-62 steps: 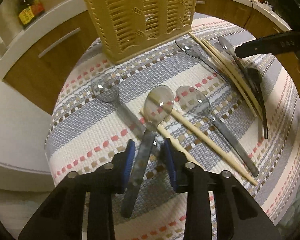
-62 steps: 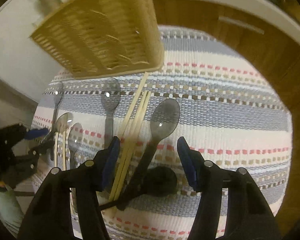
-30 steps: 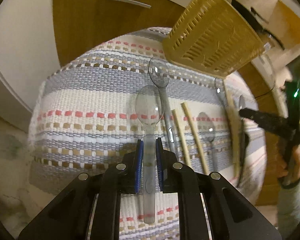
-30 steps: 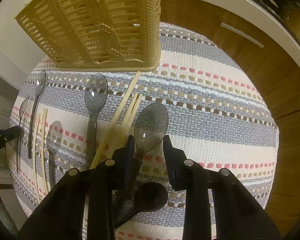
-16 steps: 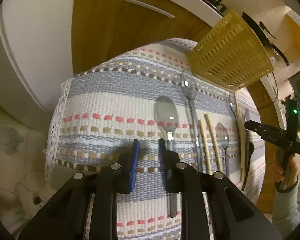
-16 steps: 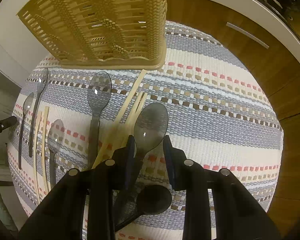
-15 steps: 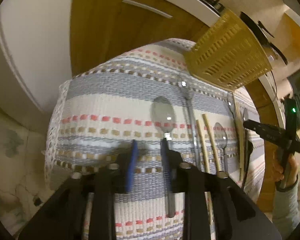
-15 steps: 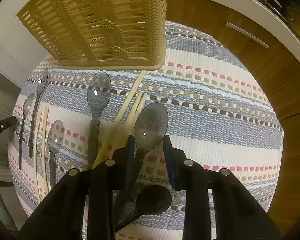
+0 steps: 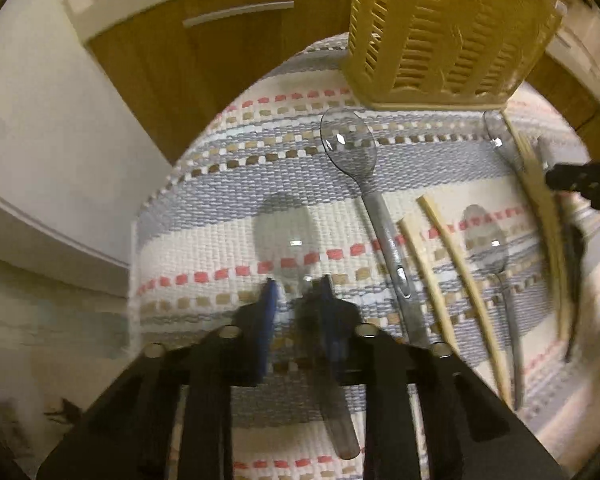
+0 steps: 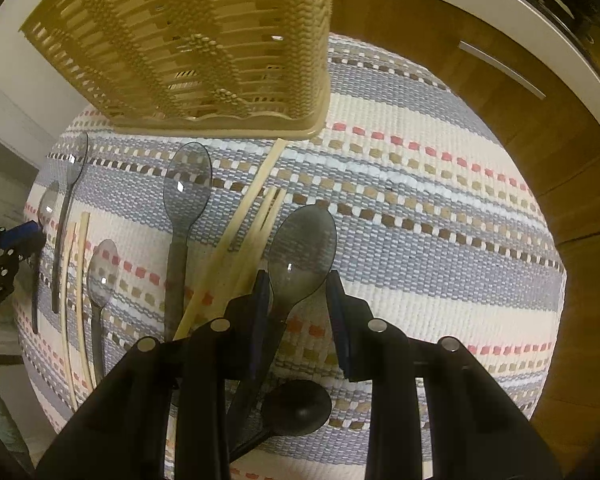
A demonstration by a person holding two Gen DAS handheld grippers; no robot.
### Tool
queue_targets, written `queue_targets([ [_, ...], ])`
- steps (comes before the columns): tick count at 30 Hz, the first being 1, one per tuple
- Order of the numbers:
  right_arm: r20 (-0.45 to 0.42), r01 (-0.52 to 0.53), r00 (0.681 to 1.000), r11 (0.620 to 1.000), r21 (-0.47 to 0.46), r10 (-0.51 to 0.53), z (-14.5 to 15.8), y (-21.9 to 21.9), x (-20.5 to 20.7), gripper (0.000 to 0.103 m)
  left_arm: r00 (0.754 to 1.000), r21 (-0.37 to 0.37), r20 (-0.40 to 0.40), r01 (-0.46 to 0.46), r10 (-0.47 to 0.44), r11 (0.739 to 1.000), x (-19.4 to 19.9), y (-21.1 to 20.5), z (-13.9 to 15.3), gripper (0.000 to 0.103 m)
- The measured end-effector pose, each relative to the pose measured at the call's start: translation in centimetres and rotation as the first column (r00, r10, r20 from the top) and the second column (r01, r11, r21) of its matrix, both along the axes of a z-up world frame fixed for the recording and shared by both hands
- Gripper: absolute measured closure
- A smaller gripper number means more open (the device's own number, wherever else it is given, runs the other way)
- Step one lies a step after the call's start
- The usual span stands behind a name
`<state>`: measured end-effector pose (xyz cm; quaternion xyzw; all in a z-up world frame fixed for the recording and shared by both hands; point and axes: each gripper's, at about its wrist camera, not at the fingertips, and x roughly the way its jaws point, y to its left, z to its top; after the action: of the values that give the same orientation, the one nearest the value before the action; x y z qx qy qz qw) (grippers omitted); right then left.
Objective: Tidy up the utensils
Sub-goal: 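Lift the clear spoon with the left gripper and carry it over the basket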
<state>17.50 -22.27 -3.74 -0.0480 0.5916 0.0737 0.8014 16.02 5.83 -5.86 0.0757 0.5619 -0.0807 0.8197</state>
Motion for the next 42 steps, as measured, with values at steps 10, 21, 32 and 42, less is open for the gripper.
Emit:
queue_targets([
  [10,0.139,-0.041,0.99,0.996,0.077,0.03,3.4,0.3,-2.4,0.101,0.983,-0.21,0.182,0.013,0.026,0.978,-2.3,0.0,4.3,0.094],
  [21,0.059,0.023,0.998,0.987,0.161,-0.033,3.2,-3.3,-1.8,0.092,0.975,-0.293,0.219,0.043,0.023,0.955,-1.6,-0.8,6.2,0.093],
  [32,-0.007,0.132,0.991,0.98,0.147,-0.133,1.7,-4.3,0.1,0.048,0.97,-0.315,0.244,0.1,-0.021,0.944,-1.4,-0.6,5.4,0.093],
  [42,0.001,0.072,0.997,0.995,-0.067,-0.072,0.4,-0.2,1.0,0.073,0.957,-0.343,0.289,0.108,-0.005,0.933,-1.1,-0.1,6.3,0.093],
])
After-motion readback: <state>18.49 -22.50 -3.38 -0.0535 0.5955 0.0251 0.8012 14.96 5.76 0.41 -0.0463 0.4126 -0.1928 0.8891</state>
